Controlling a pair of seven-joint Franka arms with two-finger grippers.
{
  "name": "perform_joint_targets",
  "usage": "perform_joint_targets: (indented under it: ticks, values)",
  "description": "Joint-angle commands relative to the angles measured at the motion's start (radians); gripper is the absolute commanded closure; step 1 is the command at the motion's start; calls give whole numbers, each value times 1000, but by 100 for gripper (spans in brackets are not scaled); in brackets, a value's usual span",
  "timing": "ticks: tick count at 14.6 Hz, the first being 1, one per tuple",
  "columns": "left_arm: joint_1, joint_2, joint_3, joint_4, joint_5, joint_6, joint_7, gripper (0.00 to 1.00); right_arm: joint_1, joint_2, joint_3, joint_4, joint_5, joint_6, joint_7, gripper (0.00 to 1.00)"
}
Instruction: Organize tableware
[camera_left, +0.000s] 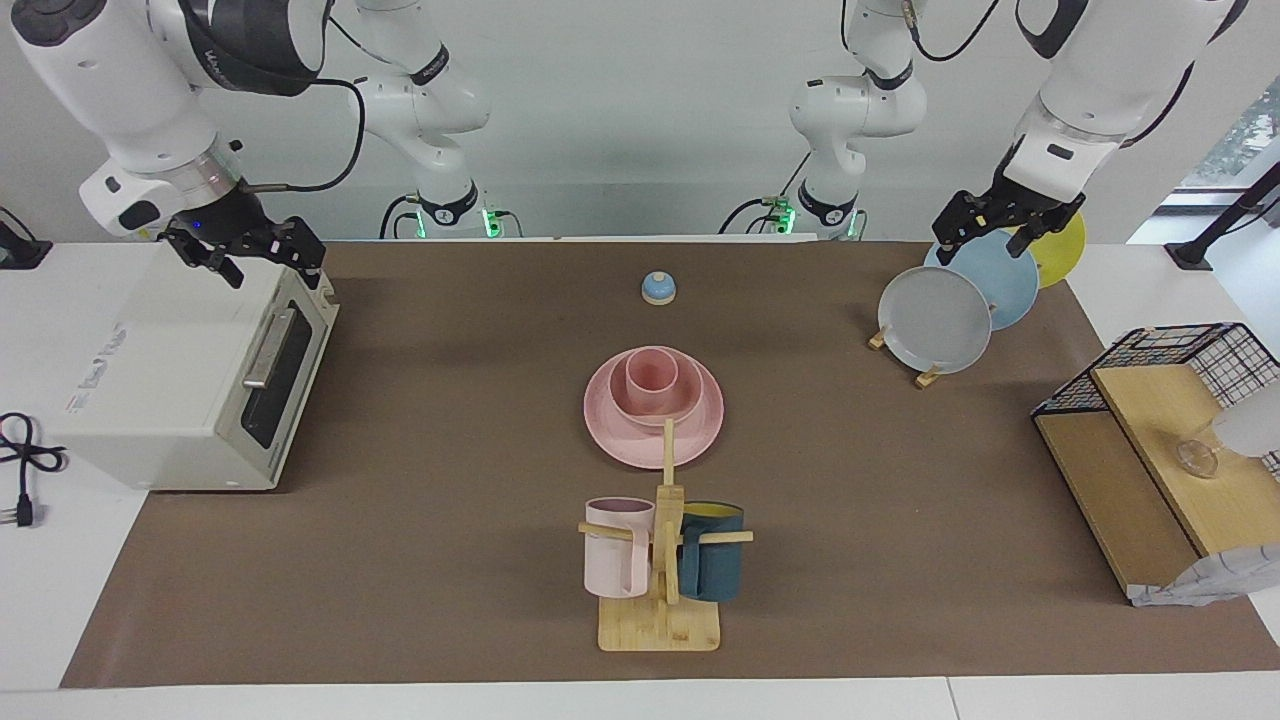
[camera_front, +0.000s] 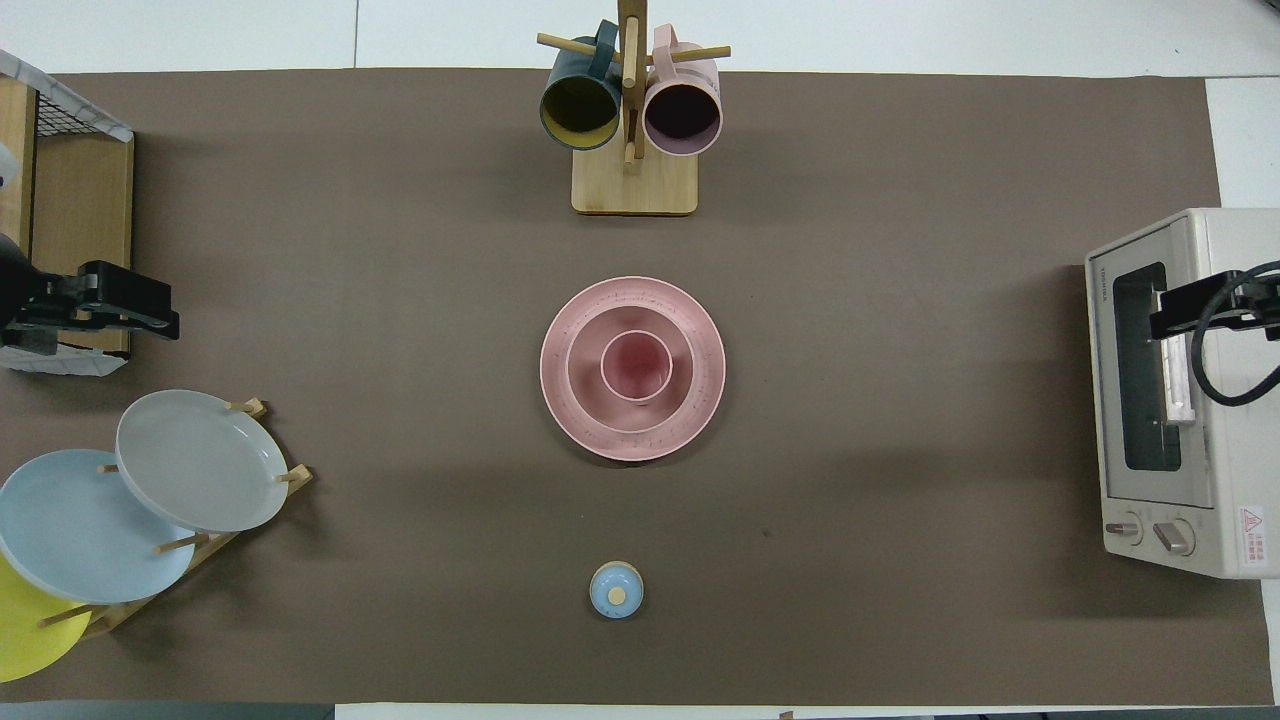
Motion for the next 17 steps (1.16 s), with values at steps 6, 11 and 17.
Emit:
perform_joint_targets:
  ticks: [6,11,17]
  values:
    - [37,-27,-11,-45,-56,48,73,0,-11,-3,4,6,30,-21,-20,0]
    - [75,-24,-51,-37,-56,38,82,0,-13,-3,4,6,30,-23,-20,0]
    - [78,-29,-50,-42,-56,37,82,0,-13,-3,4,6,30,-23,-20,0]
